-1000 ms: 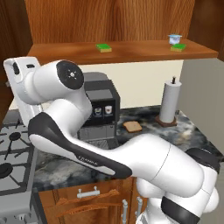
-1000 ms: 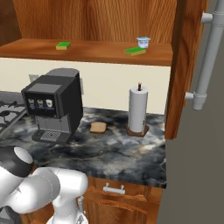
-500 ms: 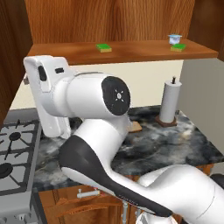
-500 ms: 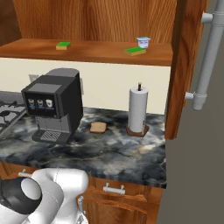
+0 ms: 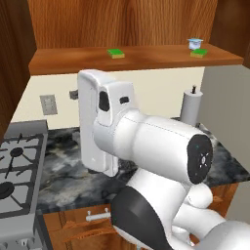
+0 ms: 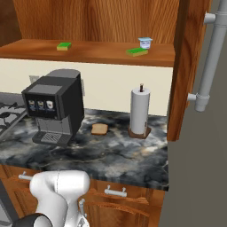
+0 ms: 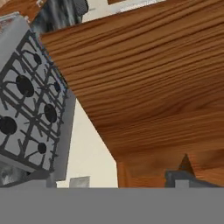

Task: Pick the sponge and sponge from the cabinet and place them on the counter.

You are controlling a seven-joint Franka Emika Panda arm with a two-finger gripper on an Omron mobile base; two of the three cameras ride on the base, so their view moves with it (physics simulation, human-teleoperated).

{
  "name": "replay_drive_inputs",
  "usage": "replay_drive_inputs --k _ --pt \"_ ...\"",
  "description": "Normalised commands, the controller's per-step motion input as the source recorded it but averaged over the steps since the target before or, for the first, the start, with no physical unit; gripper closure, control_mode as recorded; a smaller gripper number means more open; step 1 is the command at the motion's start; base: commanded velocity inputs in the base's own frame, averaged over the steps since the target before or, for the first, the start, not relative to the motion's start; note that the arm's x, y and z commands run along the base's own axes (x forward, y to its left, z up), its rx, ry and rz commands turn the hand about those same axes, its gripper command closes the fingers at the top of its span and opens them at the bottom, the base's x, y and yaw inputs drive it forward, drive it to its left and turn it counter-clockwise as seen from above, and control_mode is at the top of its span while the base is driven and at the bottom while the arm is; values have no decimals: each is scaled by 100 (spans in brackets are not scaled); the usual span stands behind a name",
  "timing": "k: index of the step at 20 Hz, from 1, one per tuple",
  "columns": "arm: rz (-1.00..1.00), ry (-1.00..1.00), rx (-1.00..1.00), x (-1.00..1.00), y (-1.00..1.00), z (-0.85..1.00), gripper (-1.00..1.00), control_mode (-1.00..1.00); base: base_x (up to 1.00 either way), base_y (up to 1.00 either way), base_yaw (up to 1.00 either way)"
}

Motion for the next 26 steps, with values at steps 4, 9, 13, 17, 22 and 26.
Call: replay_drive_inputs --k 4,9,13,17,22,26 --pt "-10 -1 24 -12 -90 2 -100 -100 0 0 0" --pt "-13 0 26 -1 -85 15 -100 -100 0 0 0" --pt "-18 0 24 0 -78 22 -100 -100 0 0 0" --pt "-25 4 23 1 -65 23 -100 -100 0 0 0" --pt "-28 6 21 0 -58 16 -100 -100 0 0 0" --pt "-7 0 7 -4 -19 6 -100 -100 0 0 0"
